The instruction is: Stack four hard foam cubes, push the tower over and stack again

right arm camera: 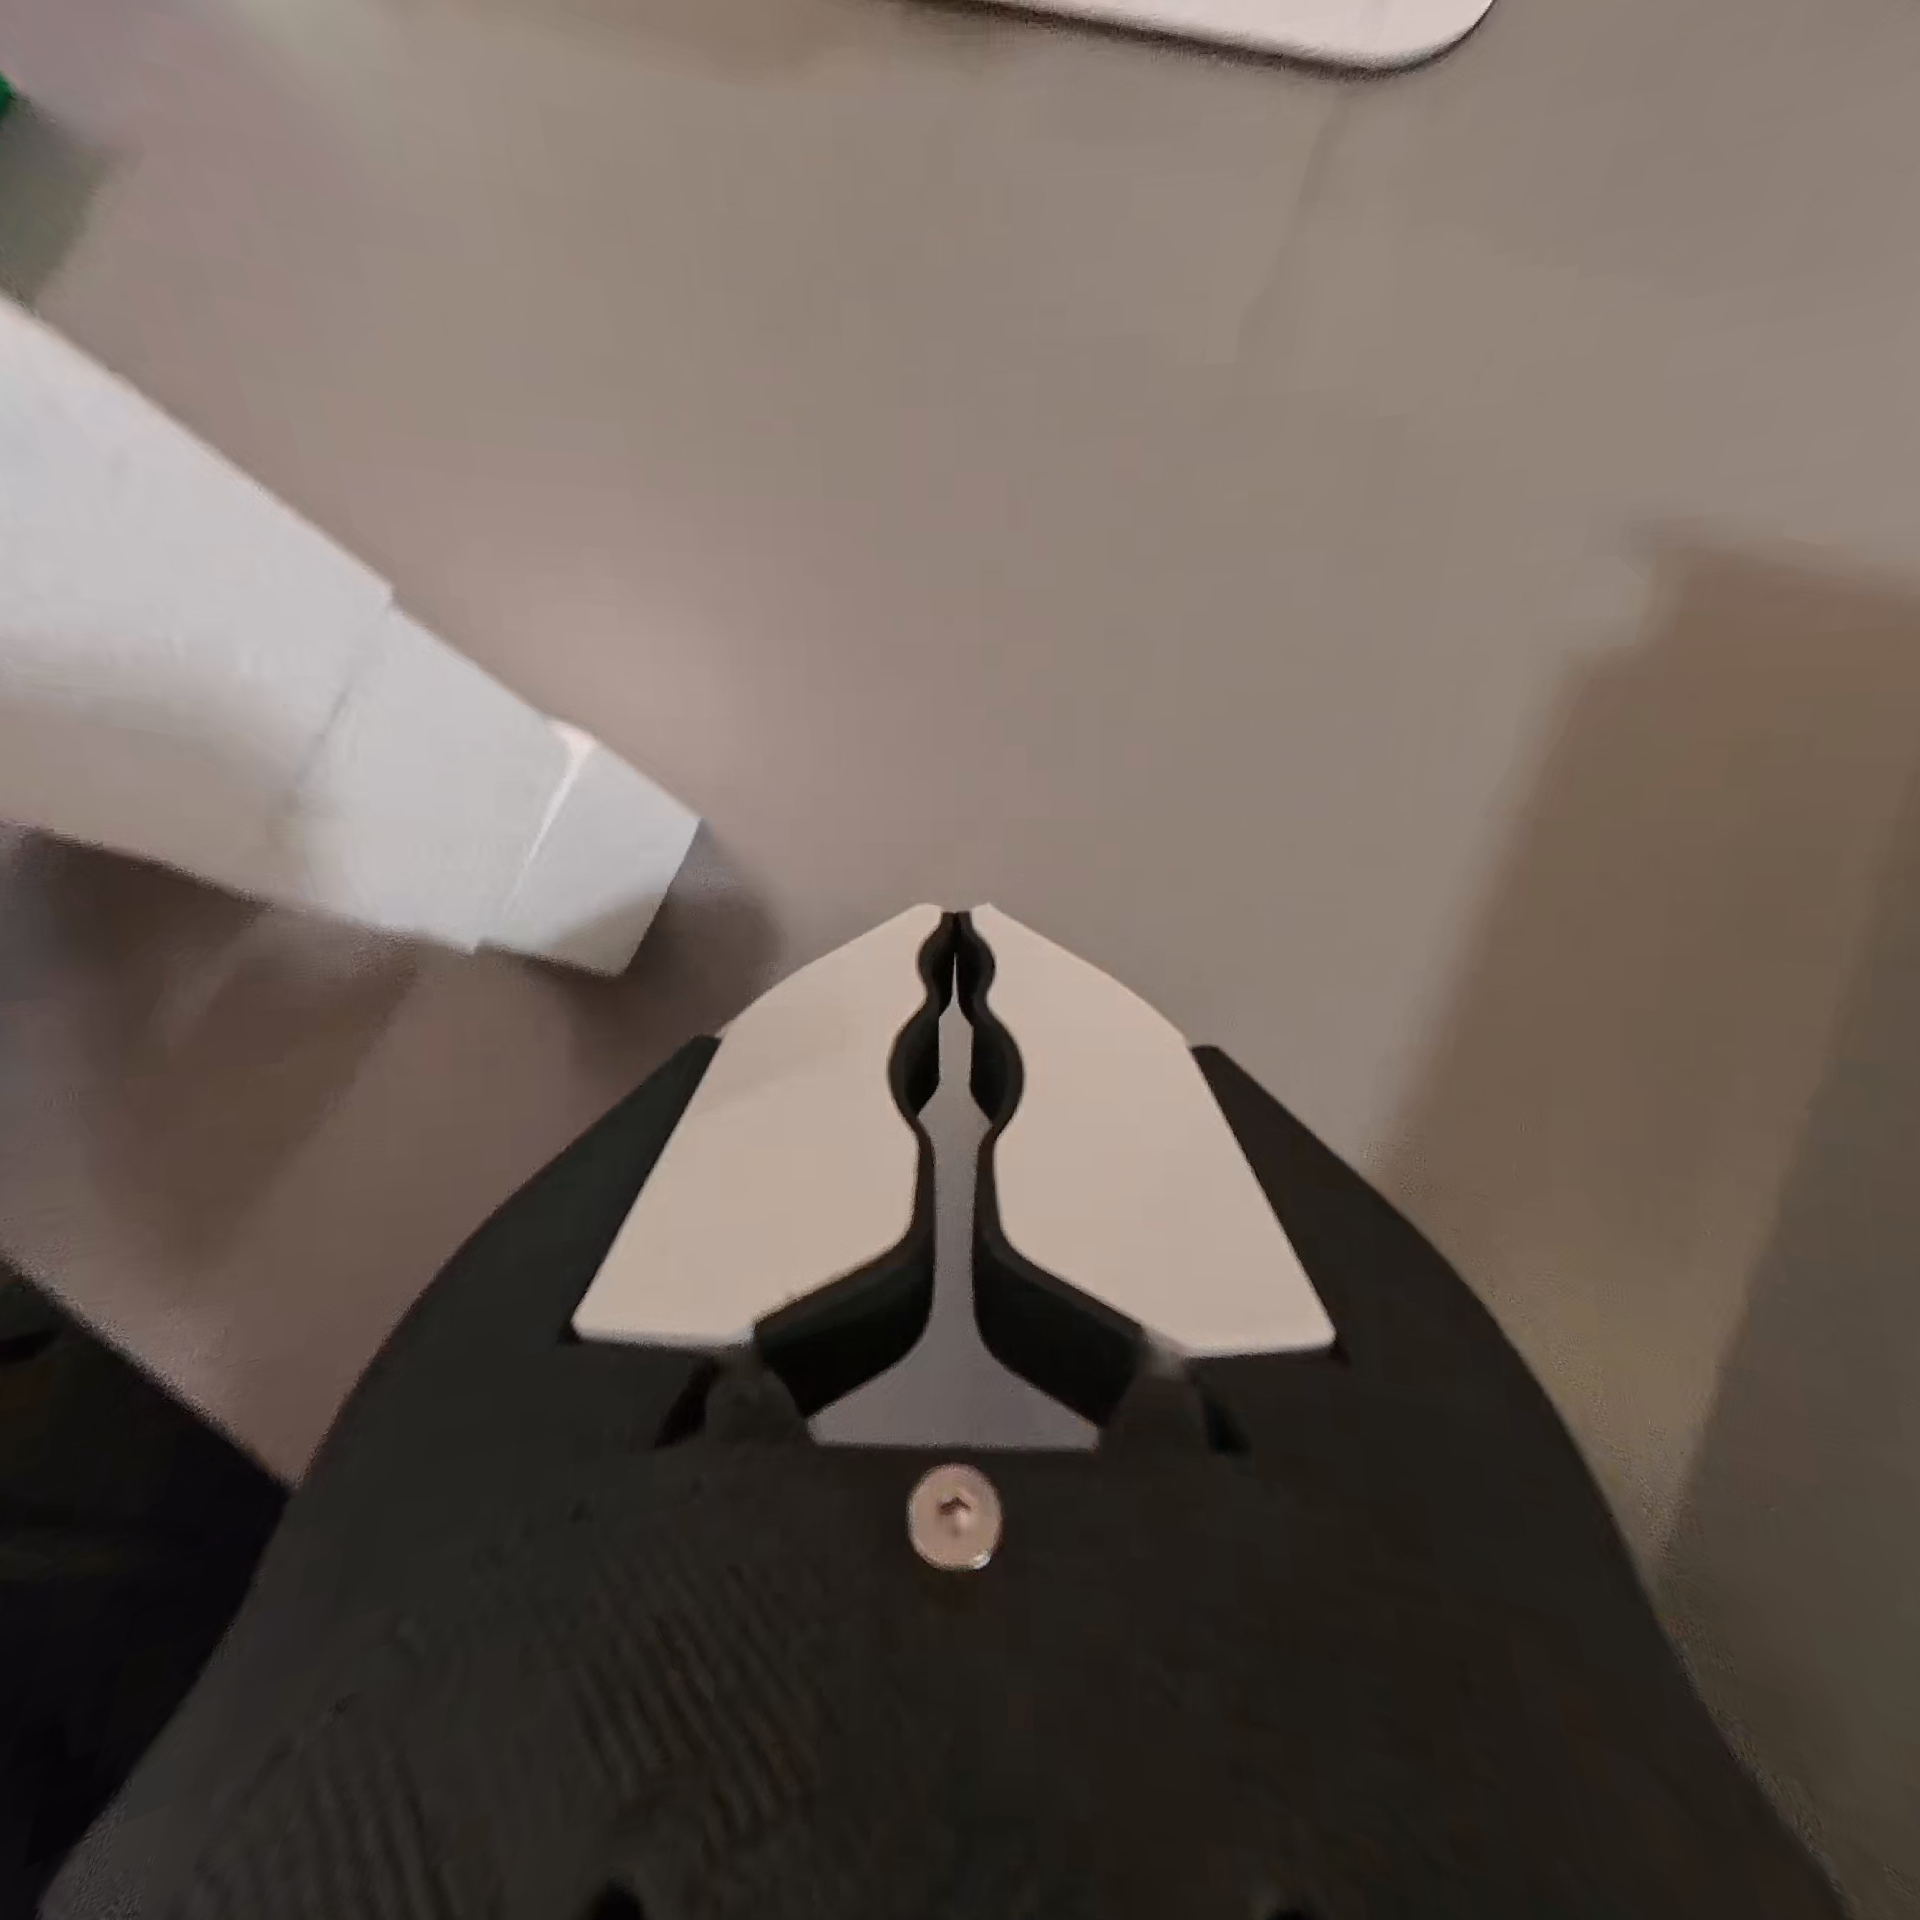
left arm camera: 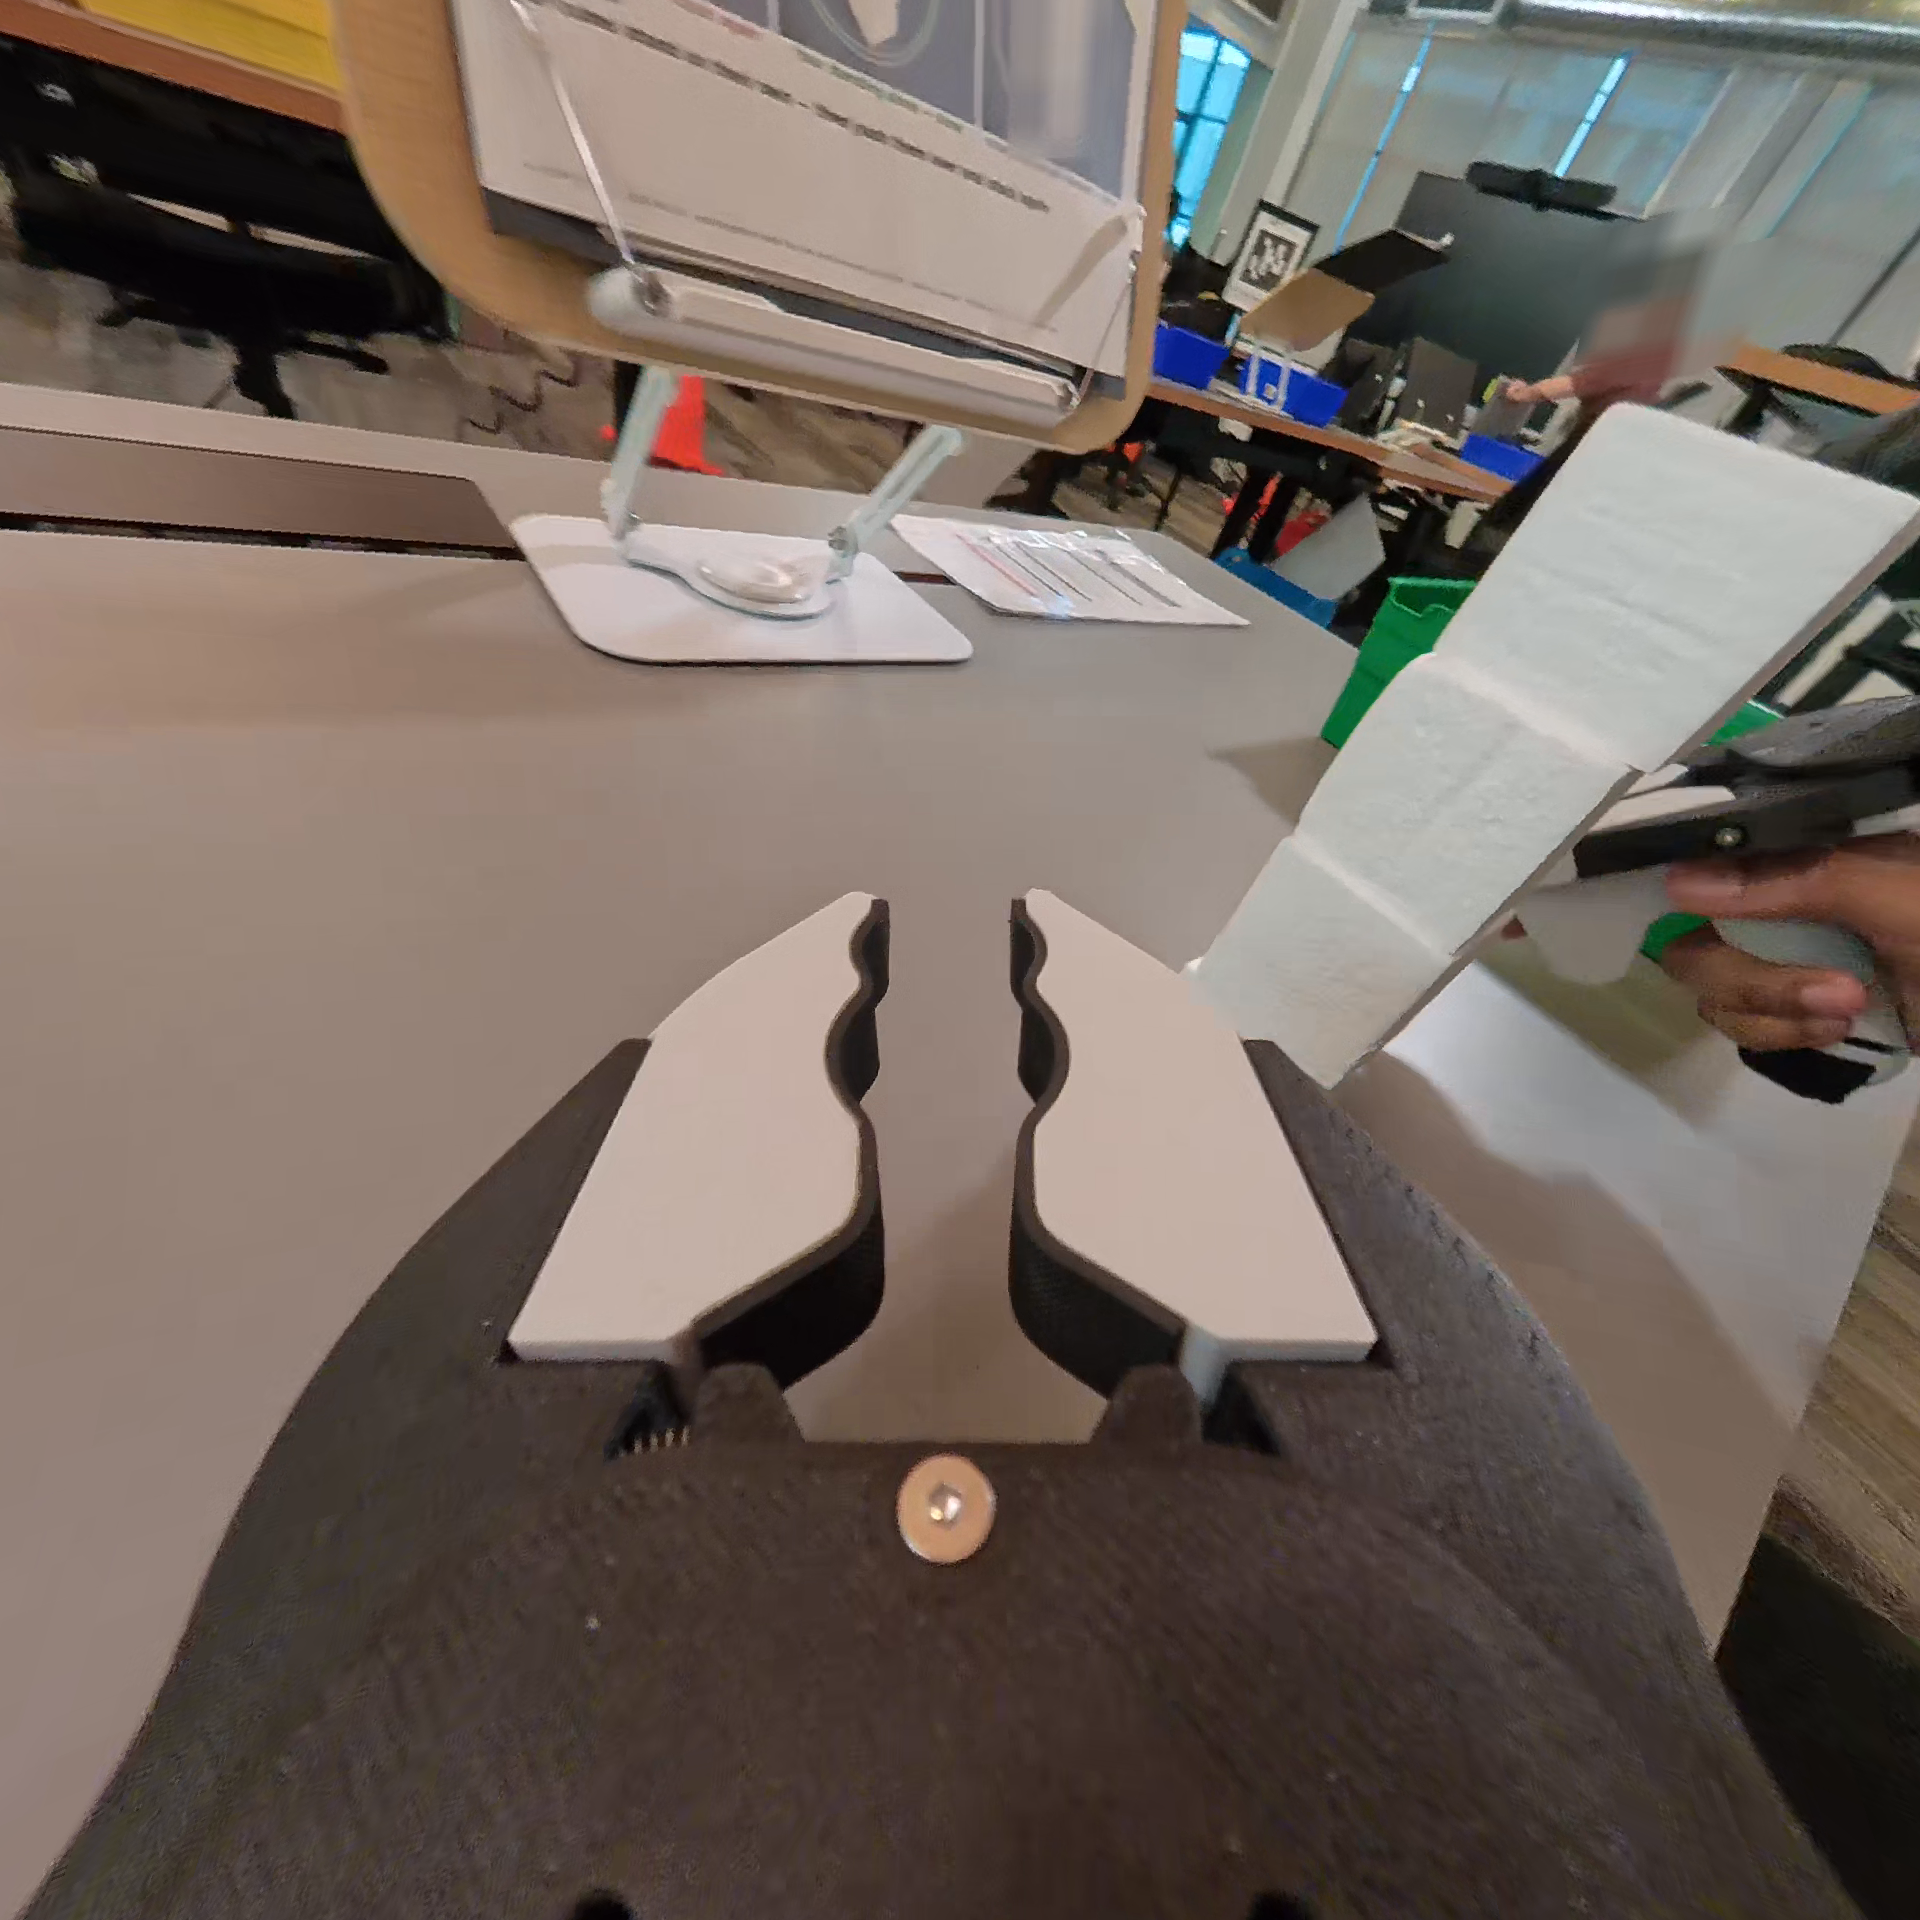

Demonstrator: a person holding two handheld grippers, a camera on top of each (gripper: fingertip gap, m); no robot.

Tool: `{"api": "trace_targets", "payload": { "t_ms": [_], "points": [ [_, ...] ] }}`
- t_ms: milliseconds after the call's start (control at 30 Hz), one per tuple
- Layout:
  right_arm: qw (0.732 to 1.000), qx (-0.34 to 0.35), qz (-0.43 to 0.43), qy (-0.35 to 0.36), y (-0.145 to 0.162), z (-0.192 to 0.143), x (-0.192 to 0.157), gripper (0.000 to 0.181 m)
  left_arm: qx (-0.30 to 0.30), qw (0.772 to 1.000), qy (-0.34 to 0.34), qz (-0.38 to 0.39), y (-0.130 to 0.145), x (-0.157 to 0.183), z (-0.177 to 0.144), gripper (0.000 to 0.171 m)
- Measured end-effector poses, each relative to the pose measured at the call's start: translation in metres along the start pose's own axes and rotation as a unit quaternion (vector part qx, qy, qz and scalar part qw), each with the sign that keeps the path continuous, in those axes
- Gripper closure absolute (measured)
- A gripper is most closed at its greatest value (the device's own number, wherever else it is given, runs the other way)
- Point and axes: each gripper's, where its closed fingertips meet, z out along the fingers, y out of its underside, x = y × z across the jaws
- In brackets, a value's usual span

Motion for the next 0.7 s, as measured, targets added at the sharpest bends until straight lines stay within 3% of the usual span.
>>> {"api": "trace_targets", "payload": {
  "t_ms": [233,300,400,533,700],
  "points": [
    [0.998,-0.052,0.038,0.005,0.031,-0.008,0.014,0.181,-0.085,0.996,0.014,0.014,0.029,0.011,0.036,0.147],
    [0.993,-0.068,0.083,-0.041,0.031,-0.009,0.003,0.181,-0.087,0.996,0.009,0.02,0.03,0.01,0.033,0.147],
    [0.982,-0.103,0.128,-0.092,0.029,-0.009,-0.013,0.181,-0.086,0.996,-0.008,0.025,0.031,0.0,0.022,0.147],
    [0.985,-0.162,0.048,0.04,0.035,0.001,0.014,0.181,-0.072,0.996,-0.044,0.012,0.028,-0.021,-0.005,0.147],
    [0.981,-0.19,-0.003,0.024,0.024,0.026,-0.031,0.181,-0.054,0.994,-0.092,-0.008,0.025,-0.049,-0.046,0.148]
  ]
}}
